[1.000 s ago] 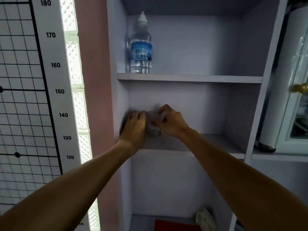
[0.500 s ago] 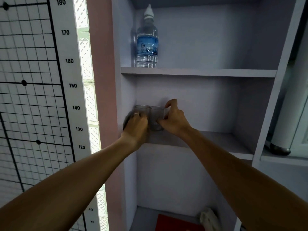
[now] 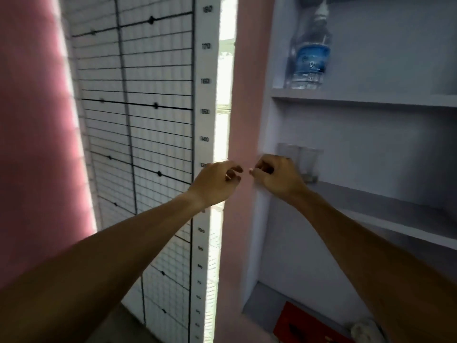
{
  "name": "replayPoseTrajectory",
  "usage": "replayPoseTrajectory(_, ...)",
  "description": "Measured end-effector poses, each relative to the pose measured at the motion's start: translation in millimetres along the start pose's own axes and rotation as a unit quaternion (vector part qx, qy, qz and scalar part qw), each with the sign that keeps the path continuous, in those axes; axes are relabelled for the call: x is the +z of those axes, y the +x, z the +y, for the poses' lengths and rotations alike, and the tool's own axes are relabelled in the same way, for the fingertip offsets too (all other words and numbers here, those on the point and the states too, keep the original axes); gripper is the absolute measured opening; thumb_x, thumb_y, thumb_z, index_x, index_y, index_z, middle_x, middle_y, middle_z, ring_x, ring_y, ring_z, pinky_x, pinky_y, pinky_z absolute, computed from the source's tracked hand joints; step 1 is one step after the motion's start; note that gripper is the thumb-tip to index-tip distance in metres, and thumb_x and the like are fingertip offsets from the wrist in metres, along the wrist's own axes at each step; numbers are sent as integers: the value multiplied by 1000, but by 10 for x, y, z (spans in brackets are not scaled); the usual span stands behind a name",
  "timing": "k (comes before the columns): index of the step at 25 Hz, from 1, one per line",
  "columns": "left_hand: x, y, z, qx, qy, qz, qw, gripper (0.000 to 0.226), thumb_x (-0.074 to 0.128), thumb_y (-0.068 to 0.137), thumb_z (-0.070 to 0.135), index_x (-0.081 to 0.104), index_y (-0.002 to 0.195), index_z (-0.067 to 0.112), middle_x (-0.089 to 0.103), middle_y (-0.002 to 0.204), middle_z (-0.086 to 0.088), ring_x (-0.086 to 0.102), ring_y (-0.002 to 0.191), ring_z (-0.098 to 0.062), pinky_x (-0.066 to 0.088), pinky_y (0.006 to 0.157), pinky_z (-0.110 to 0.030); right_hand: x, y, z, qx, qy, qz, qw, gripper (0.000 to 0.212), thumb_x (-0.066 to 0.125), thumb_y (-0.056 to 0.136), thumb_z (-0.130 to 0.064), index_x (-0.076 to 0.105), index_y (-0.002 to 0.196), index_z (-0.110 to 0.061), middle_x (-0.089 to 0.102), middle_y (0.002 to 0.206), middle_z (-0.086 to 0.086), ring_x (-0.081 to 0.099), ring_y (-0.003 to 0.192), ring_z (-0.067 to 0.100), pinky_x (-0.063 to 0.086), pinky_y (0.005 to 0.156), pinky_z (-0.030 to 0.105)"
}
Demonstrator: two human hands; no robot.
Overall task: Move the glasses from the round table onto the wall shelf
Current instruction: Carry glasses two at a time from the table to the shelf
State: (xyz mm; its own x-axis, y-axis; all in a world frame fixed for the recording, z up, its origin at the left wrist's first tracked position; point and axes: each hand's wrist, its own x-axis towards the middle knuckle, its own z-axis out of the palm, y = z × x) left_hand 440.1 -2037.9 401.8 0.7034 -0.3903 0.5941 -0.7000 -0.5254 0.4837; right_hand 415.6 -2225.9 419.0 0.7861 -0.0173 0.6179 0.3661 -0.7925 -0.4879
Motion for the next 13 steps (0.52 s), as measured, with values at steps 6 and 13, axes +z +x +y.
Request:
replayPoseTrajectory(6,-1786,-1293,-1072,-187,114,8,976,18,68,83,39,63,101,37,67,88,16,65,80,-4,45,63,-20,1150,-89,-1406,-59,29,-145,987,9,74,77,-35,68,72,-30,69,65,-9,63,64,5,45,60,23)
replayPoseTrajectory(13,-4019,-3665,-1678,-348,252,48,902,28,67,86,26,67,112,17,67,93,2,63,85,-18,44,75,-25,2870,-833,-3960,-152,123,-288,938,5,72,73,-33,68,72,-34,68,69,-11,63,65,2,44,57,19)
